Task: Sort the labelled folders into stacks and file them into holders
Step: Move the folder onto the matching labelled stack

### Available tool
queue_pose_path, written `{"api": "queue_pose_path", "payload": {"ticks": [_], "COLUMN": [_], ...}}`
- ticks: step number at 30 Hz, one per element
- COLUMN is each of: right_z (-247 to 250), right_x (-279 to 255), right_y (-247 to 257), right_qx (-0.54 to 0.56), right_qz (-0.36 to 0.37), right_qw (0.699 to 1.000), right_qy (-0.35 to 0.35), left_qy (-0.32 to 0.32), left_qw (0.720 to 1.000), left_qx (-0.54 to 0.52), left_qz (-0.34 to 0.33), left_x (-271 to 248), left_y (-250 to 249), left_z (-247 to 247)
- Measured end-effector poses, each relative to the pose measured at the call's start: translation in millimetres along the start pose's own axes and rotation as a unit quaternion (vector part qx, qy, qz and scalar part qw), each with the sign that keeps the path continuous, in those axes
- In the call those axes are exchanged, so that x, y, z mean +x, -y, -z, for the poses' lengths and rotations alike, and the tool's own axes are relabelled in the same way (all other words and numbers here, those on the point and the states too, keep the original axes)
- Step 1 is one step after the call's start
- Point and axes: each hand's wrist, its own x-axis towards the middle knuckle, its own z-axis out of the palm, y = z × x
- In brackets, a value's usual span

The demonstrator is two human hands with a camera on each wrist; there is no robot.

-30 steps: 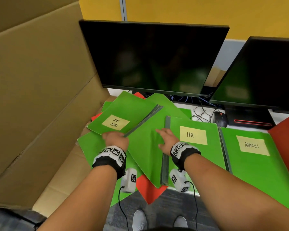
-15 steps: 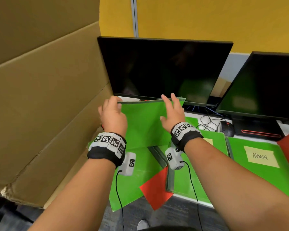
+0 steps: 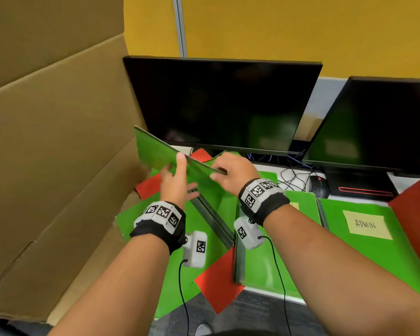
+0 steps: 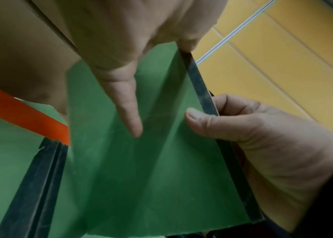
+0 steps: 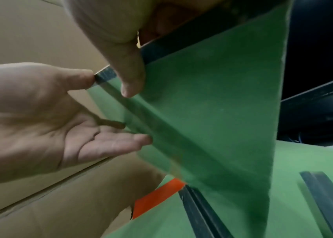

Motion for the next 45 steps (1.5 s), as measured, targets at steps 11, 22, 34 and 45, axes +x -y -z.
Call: {"api": "queue_pose_path", "payload": {"ticks": [11,22,34,45], "right_z": [-24,-53,-34,18], "right_x": [-25,-19,-32,-45], "right_y": [-5,-36,-71,-84], "right_qx": [0.122,0.05,0.175,0.245], "right_qz": [-0.048,-0.199,-0.286,-0.241], "right_qw": [0.969,0.961,0.933,0.939], "right_qy": [0.207,0.188,0.13,0.018], "left_qy": [0.02,-0.007,-0.09,-0.099], "left_qw": [0.997,0.993,0.995,0.991], "left_qx": [-0.043,0.035,0.036,0.046], "left_qz": [0.061,0.116,0.035,0.071], "left_x": [8,3,4,29], "left_y": [16,44,36,12], "left_z": [22,71,75,28]}}
